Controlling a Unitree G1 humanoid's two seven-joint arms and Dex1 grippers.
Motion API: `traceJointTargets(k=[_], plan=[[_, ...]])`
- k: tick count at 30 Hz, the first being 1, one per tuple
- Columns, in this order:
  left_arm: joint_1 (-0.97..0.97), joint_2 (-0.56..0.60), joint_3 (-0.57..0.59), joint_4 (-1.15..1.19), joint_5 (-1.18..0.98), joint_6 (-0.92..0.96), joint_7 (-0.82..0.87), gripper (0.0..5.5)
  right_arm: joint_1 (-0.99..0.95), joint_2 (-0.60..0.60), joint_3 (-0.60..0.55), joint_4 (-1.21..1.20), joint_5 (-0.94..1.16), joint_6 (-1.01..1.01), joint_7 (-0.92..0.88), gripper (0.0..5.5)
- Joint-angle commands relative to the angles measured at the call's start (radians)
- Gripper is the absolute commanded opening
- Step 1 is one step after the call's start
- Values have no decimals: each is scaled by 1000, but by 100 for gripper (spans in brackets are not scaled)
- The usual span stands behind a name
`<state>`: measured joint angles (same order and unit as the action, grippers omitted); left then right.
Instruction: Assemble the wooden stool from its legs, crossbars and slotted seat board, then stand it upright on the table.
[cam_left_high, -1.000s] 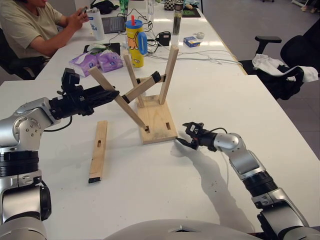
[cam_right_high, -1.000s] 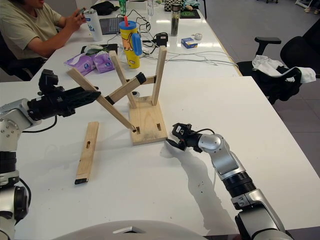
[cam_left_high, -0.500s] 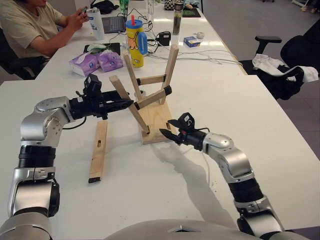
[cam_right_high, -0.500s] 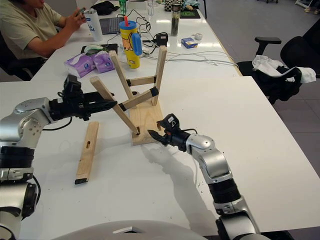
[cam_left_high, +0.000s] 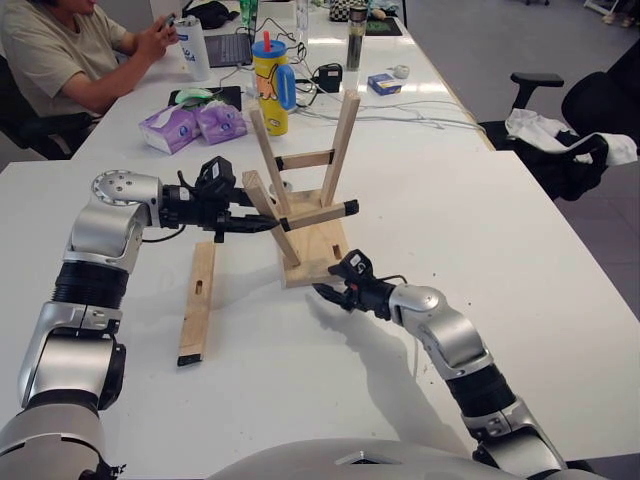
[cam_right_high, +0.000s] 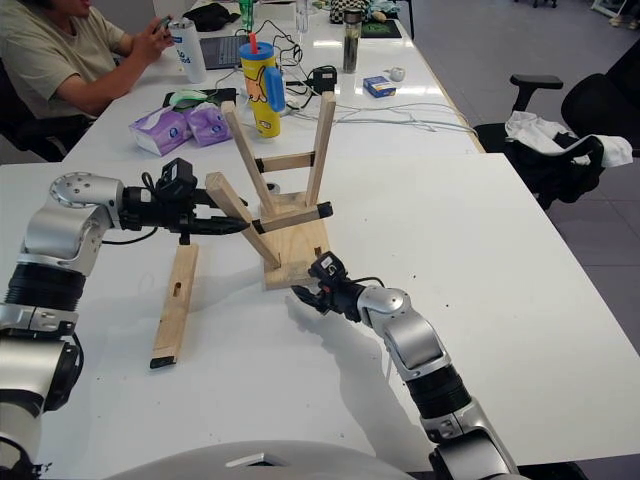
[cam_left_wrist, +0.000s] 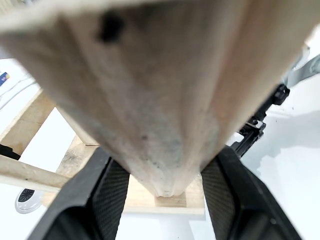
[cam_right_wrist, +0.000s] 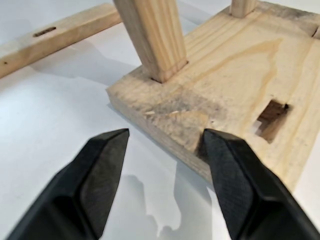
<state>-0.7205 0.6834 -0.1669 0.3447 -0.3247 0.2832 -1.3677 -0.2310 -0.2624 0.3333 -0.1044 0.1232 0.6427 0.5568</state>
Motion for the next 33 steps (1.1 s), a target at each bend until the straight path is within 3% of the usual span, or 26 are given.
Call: traceJointTargets(k=[1,4,5,10,15,18,22,25,33], plan=[[59,-8,-41,34,64,-22,7,203,-2,-28,45,42,-34,82,-4,277],[110,-47,-12,22,52,-79,67,203,-4,-26,62,41,-28,106,-1,277],[116,-49,-9,19,46,-74,71,239,-5,-26,63,42,-27,109,-2,274],[117,-62,13,25,58,-103,104,308,-7,-36,61,58,-43,122,-13,274],[225,28,69,12,115,-158,172,380,-6,-36,80,73,-39,168,-10,274],[378,77,133,-55,176,-174,304,422,32,-26,90,26,-4,228,-5,274],[632,-31,302,-489,163,106,628,481,98,15,61,-78,61,313,-30,274],[771,-103,352,-755,162,367,786,516,145,52,46,-115,65,326,-81,274],[952,-229,435,-1027,206,745,1000,516,167,132,69,-133,75,307,-138,274]])
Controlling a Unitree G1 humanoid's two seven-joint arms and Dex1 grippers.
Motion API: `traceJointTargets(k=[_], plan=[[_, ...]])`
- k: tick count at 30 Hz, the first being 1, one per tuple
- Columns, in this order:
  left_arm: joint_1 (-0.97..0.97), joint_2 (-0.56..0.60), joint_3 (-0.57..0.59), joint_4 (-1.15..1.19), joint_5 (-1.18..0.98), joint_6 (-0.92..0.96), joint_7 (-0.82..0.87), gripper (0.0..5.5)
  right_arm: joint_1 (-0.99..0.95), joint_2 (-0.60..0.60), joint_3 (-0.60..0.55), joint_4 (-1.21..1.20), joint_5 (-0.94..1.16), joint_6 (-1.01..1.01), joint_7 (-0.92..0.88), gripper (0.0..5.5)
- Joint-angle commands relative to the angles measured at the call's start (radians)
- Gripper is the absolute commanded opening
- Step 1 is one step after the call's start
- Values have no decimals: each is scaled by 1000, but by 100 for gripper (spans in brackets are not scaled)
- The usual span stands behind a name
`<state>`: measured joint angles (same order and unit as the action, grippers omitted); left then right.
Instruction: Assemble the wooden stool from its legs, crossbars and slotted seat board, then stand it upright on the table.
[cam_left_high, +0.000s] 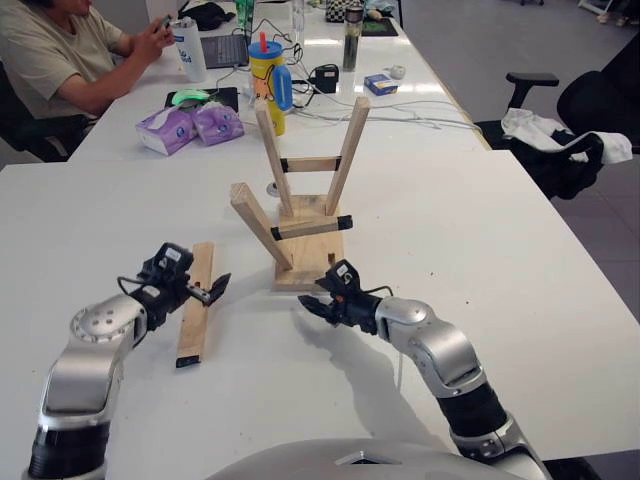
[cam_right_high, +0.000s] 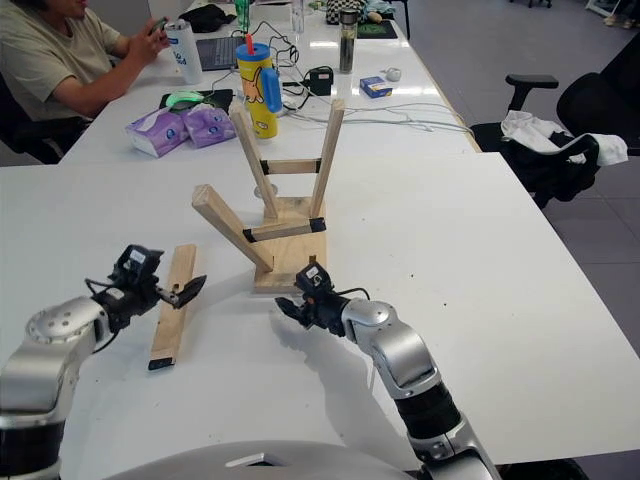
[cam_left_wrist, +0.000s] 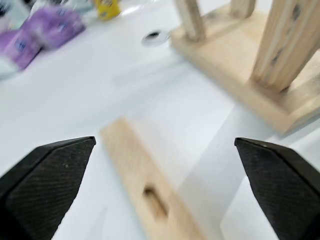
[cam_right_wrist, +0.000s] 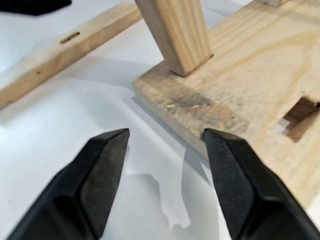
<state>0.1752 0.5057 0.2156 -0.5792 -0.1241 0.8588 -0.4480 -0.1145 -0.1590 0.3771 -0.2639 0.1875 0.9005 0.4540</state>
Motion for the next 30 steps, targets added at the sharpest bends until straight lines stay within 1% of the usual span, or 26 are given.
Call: traceJointTargets(k=[1,3,5,7,10,12,15,16,17,19,22,24,26,30], plan=[[71,-66,53,-132,-3,217,92,516,51,43,32,30,12,47,-44,274],[98,-77,49,-161,-11,252,106,516,47,63,49,46,11,42,-52,274],[118,-95,45,-169,-22,283,113,516,38,71,42,39,16,30,-55,274],[132,-128,37,-190,-36,308,128,516,45,83,-14,-20,56,31,-54,274],[149,-183,40,-199,-43,340,165,516,51,47,-42,-97,96,35,-22,274],[160,-211,27,-182,-42,342,186,516,62,35,-87,-164,147,53,-1,274],[172,-252,6,-160,-35,303,219,477,65,11,-167,-267,242,89,32,274],[187,-275,3,-142,-34,293,232,462,58,16,-230,-272,310,115,52,274],[202,-288,-1,-127,-32,274,242,445,50,2,-268,-264,337,120,64,274],[203,-309,4,-77,-31,244,257,412,35,-45,-327,-231,348,109,70,274],[172,-286,-15,-20,-14,161,262,371,8,-65,-390,-206,380,101,66,274],[156,-300,-4,13,-12,137,279,348,-17,-62,-421,-181,398,94,62,274],[139,-307,7,43,-13,108,291,322,-34,-78,-426,-160,388,76,60,274],[83,-291,31,123,-18,56,300,261,-65,-114,-455,-107,360,44,40,274]])
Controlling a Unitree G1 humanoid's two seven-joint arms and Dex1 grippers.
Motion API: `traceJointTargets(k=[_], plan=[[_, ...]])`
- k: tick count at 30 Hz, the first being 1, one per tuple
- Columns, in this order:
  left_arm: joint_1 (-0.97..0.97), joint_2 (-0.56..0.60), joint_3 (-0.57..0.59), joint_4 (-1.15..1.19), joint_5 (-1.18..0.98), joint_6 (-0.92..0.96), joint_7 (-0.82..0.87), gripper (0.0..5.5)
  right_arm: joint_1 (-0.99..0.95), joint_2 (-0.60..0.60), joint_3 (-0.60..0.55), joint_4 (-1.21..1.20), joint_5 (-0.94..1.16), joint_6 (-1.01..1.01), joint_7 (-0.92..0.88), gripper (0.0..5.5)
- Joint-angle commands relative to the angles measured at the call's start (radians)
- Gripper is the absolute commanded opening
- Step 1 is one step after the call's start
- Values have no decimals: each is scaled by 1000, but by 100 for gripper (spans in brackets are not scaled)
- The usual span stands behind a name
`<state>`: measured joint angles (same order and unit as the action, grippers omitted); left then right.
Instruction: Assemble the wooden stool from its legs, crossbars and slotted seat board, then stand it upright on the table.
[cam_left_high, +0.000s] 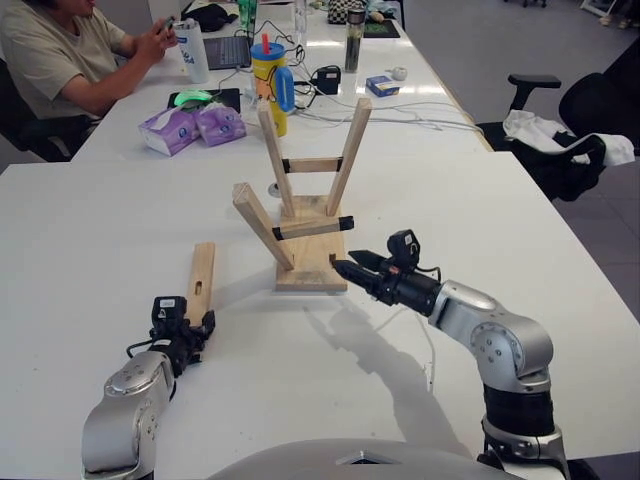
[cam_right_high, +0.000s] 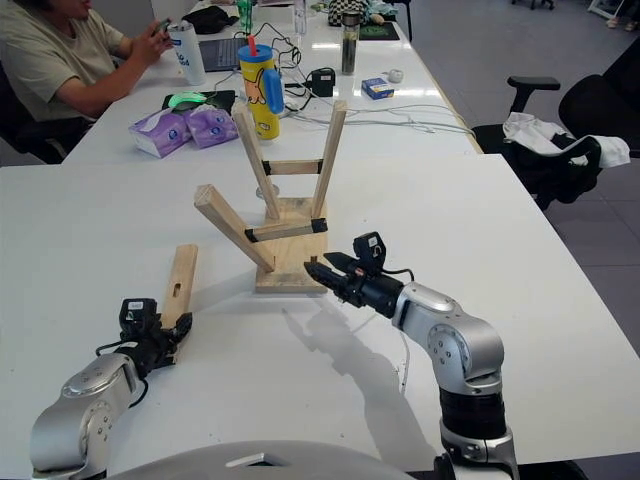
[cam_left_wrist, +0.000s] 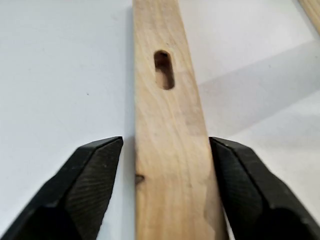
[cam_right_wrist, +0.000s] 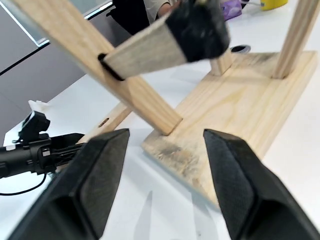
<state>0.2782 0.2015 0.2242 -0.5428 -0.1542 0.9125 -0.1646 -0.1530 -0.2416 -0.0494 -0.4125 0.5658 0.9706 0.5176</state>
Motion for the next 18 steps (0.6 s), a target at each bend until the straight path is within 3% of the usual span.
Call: traceJointTargets(k=[1,5,10,16,18], plan=[[-29,15,24,104,7,-3,13,245,-34,-40,-39,57,-23,-35,-30,274],[-60,7,36,125,-7,-23,17,205,-56,-73,-61,115,-71,-96,-71,274],[-294,32,88,177,-81,-160,-27,204,-125,-92,-119,251,-142,-246,-120,274],[-557,112,173,189,-193,-286,-92,204,-231,-72,-195,304,-19,-251,-65,274],[-636,124,182,172,-293,-291,-155,204,-240,-56,-225,283,58,-225,-48,304]])
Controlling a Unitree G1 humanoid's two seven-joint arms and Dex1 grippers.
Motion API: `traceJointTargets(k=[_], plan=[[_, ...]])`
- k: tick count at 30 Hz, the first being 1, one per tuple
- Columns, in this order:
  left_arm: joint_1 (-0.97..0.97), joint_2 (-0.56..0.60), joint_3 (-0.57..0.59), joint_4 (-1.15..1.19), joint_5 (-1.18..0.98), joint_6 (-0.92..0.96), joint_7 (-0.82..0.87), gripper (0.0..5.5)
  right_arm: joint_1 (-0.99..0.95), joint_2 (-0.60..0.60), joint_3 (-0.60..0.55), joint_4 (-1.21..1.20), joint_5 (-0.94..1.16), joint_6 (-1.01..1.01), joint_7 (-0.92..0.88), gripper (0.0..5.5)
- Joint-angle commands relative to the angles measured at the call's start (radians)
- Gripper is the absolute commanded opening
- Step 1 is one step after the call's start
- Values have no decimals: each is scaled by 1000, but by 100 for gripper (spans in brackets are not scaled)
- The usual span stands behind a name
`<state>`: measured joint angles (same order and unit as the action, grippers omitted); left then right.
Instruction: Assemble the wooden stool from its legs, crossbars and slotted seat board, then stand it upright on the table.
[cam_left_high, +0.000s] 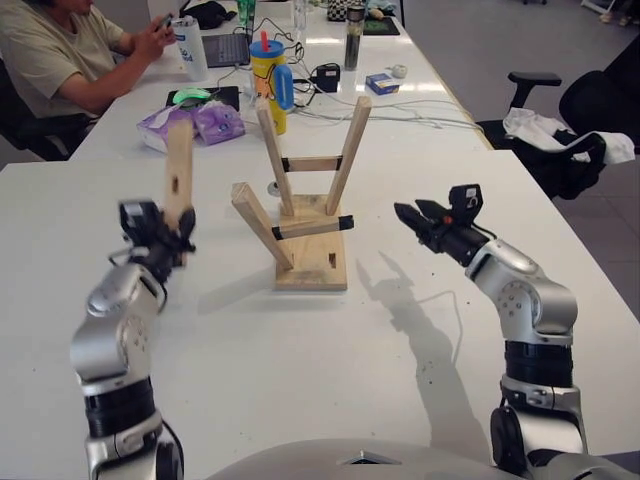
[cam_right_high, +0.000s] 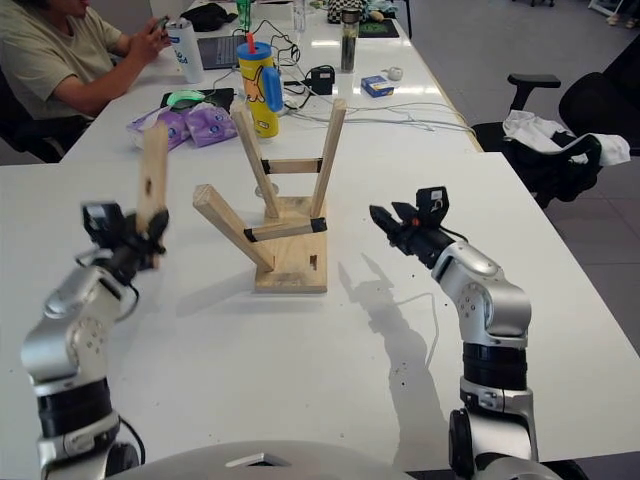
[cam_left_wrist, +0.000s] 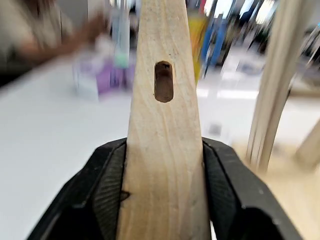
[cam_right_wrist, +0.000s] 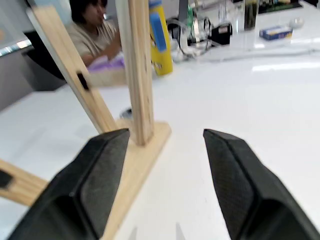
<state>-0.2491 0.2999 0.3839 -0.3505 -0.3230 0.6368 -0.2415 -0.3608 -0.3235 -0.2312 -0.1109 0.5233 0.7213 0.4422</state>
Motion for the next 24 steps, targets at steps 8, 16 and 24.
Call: traceJointTargets(k=[8,16,24], plan=[[-345,66,0,-78,-647,253,-171,204,-101,51,-128,-118,501,176,62,426],[-213,65,-167,-102,-966,436,-225,204,-108,-13,-153,-71,1020,368,23,461],[-132,156,-268,-25,-970,488,-386,204,-67,-107,-117,-105,1238,378,-17,461]])
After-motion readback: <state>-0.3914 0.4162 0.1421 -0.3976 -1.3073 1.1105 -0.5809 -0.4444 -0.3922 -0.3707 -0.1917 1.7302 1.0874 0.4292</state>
